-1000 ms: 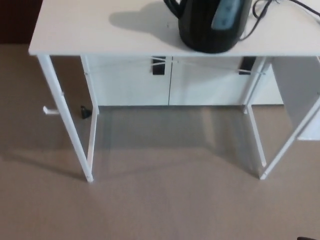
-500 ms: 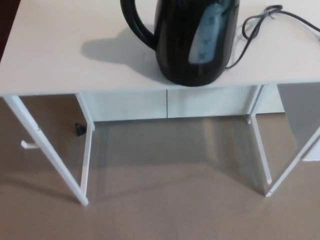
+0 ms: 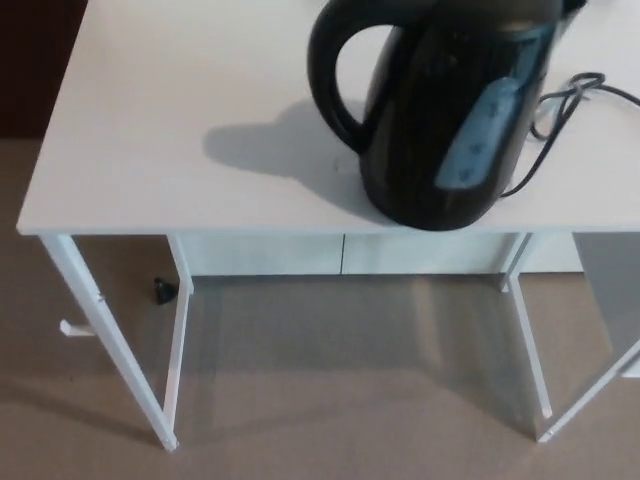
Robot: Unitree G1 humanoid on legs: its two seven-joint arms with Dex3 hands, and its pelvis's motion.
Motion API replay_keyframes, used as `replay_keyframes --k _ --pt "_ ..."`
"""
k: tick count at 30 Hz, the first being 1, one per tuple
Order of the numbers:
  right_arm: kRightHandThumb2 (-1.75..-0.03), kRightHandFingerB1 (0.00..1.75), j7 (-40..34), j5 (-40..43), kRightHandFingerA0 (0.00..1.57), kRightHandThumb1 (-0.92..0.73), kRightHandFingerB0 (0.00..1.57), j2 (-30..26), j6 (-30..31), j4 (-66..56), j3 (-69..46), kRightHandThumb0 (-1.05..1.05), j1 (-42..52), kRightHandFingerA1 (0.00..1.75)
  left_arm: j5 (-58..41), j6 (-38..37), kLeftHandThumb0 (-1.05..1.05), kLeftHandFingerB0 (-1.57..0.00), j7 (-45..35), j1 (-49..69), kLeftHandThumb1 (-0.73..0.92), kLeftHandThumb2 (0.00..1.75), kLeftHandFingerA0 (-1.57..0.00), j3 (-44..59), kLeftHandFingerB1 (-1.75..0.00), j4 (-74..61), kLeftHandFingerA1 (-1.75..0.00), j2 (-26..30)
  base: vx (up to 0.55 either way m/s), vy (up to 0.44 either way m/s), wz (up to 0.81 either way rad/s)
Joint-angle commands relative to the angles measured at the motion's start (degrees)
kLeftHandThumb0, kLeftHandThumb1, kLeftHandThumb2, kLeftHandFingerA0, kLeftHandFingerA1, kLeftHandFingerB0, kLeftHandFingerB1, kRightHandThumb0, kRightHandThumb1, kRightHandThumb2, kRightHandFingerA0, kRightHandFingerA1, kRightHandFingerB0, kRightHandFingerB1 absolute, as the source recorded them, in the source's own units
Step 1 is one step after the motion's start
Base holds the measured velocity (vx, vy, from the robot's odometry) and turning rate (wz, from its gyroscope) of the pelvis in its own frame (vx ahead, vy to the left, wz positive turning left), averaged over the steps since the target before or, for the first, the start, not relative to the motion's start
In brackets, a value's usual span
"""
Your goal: The robot walk towards a table in front and uses its left hand to pick up the pot from the base and places it on the table
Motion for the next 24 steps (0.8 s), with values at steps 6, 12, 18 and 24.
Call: replay_keyframes --k 6,12,18,24 --pt "-0.6 0.42 -0.18 -0.15 0.43 -0.72 0.39 -0.34 -0.06 -0.6 0.01 -0.04 0.05 0.46 0.76 -1.01 -0.18 -0.52 -0.16 0.1 0.59 0.57 -0.65 -0.72 -0.42 -0.59 -0.48 1.22 0.09 -0.172 0.1" --pt "-0.59 0.43 0.18 0.2 0.43 -0.72 0.4 -0.31 0.48 -0.86 -0.09 -0.05 -0.73 0.46 1.17 -1.38 -0.2 -0.51 -0.46 -0.43 0.6 0.57 -0.64 -1.44 -0.43 -0.64 -0.49 1.53 0.1 0.018 -0.08" --pt "-0.59 0.44 -0.01 0.08 0.44 -0.72 0.41 -0.39 0.8 -0.66 -0.17 -0.04 -1.49 0.47 0.99 -0.82 -0.19 -0.51 -0.24 -1.08 0.6 0.57 -0.63 -1.72 -0.42 -0.33 -0.47 1.54 0.13 0.138 -0.05" --pt "-0.59 0.44 0.6 0.35 0.45 -0.72 0.41 -0.79 0.86 -0.45 -0.45 -0.03 -2.34 0.48 0.59 -0.3 -0.19 -0.5 -0.5 -1.68 0.62 0.58 -0.63 -1.76 -0.42 -0.68 -0.47 1.47 0.08 0.087 0.01"
